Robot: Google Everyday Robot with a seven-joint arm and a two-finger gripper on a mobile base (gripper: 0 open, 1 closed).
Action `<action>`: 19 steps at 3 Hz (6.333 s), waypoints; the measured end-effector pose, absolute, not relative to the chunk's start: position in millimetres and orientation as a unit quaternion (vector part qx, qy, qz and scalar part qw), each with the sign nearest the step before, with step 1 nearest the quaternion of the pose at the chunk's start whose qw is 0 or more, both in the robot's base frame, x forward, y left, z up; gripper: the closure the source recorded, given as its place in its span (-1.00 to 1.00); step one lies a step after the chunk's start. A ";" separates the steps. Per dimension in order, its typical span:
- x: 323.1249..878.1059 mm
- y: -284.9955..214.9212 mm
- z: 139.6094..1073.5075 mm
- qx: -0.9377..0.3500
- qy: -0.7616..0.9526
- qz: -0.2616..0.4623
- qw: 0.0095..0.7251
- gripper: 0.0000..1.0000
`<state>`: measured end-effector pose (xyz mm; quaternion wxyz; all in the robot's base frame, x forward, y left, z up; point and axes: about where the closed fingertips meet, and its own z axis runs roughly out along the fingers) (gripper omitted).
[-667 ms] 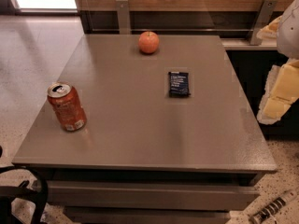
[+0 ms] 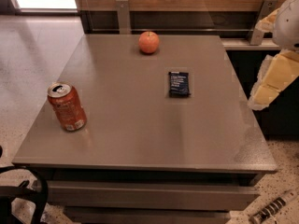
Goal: Move apple near coke can
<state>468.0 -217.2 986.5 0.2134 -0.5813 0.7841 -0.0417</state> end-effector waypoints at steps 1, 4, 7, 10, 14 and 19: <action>499.5 -216.1 961.0 -0.525 0.799 0.018 0.292 -1.00; 608.5 -184.3 964.8 -0.399 0.744 0.097 0.527 -1.00; 648.0 -185.7 984.5 -0.374 0.728 0.088 0.568 -1.00; 751.8 -100.3 949.1 -0.364 0.712 0.171 0.575 -1.00; 837.8 -25.1 851.2 -0.318 0.757 0.199 0.535 -0.93; 834.9 -16.1 850.7 -0.323 0.755 0.205 0.532 1.00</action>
Offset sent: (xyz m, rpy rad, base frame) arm 0.1650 0.0114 0.0138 0.6814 -0.5220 -0.2018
